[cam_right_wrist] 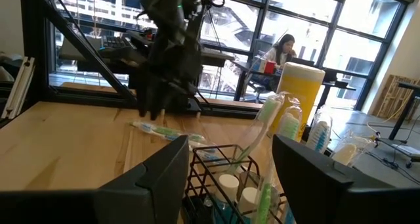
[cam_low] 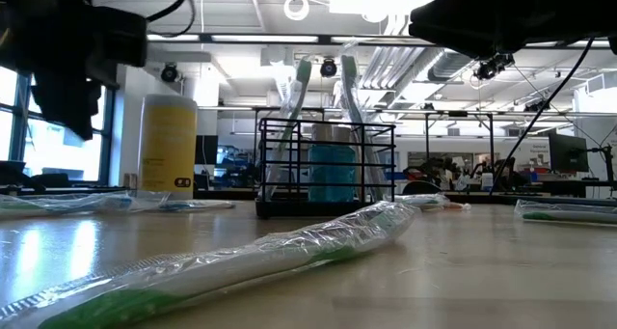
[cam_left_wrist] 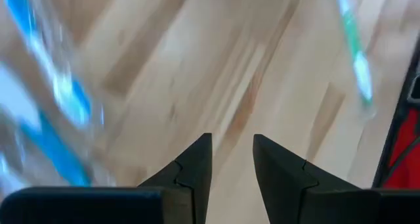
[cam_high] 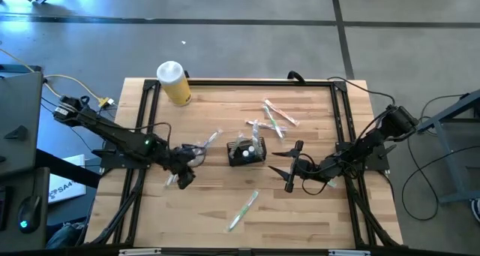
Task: Pick & Place toothbrushing station
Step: Put the green toothbrush into the wire organizer
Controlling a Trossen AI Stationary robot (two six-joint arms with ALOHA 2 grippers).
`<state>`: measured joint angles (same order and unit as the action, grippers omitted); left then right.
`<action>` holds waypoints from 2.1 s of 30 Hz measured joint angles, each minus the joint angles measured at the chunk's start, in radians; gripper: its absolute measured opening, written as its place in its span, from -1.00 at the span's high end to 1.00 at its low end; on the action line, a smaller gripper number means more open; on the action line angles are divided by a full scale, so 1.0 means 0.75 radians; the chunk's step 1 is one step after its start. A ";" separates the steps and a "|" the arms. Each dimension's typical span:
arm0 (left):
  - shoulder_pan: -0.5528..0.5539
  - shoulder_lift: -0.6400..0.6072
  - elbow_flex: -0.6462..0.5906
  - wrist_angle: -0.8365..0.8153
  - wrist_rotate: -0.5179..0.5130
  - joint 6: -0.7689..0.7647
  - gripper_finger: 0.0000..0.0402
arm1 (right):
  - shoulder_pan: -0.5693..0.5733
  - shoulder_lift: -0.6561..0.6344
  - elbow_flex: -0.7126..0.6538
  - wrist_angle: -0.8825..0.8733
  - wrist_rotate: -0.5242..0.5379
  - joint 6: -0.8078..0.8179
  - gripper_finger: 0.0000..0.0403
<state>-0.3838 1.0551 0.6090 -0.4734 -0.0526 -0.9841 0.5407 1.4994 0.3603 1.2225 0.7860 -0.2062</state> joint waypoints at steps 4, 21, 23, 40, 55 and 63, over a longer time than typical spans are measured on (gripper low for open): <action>-0.114 0.016 -0.001 -0.061 -0.001 -0.206 0.46 | 0.000 0.000 0.000 0.000 0.000 0.001 -0.05; -0.148 0.079 0.000 -0.383 -0.037 -0.510 0.46 | -0.005 0.000 0.000 -0.002 -0.002 0.001 -0.05; -0.095 0.079 0.000 -0.439 -0.039 -0.532 0.46 | -0.014 0.000 0.000 -0.002 -0.005 0.005 -0.05; 0.316 0.129 0.000 -0.370 -0.117 -0.298 0.46 | -0.061 0.000 0.000 -0.063 -0.046 0.075 -0.05; 0.337 0.166 0.000 -0.408 -0.155 -0.309 0.46 | -0.061 0.000 0.000 -0.060 -0.046 0.075 -0.05; 0.337 0.315 0.000 -0.383 -0.154 -0.303 0.46 | -0.061 0.000 0.000 -0.063 -0.047 0.075 -0.05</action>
<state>-0.1310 1.2913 0.6090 -0.7605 -0.1678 -1.2110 0.4952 1.4994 0.3603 1.1755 0.7506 -0.1497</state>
